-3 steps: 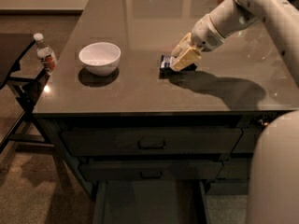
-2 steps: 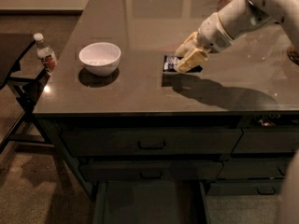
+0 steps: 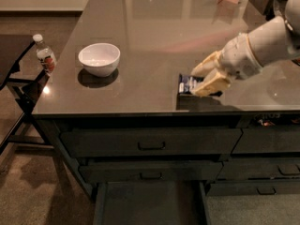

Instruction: Place rxbar blueberry into bottom drawer

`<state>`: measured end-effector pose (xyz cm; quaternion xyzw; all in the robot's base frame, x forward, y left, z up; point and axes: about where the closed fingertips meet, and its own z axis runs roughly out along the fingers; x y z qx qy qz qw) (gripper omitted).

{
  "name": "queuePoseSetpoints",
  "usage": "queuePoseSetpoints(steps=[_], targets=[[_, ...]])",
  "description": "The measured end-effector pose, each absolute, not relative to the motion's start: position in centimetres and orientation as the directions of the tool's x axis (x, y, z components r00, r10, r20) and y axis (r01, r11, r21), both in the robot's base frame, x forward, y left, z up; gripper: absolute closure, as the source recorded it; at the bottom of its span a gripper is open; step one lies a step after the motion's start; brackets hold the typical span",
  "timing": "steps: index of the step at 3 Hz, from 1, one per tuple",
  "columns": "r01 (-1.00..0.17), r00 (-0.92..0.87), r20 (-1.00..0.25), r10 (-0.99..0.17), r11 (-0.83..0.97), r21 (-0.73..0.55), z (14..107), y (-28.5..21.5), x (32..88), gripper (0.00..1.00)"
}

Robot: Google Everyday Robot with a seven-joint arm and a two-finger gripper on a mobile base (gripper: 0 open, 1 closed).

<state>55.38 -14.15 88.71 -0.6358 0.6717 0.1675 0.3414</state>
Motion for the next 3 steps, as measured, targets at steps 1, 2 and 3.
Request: queuePoseSetpoints(steps=[1,2,3], targets=[[-0.963,0.025,-0.672,-0.740,0.163,-0.215,87.1,-16.0,49.6,1.00],[-0.964,-0.032,-0.679,-0.734,0.203,-0.173,84.0,-17.6,43.0,1.00],[-0.963,-0.030,-0.675,-0.737,0.201,-0.177,83.8,-17.4,42.6,1.00]])
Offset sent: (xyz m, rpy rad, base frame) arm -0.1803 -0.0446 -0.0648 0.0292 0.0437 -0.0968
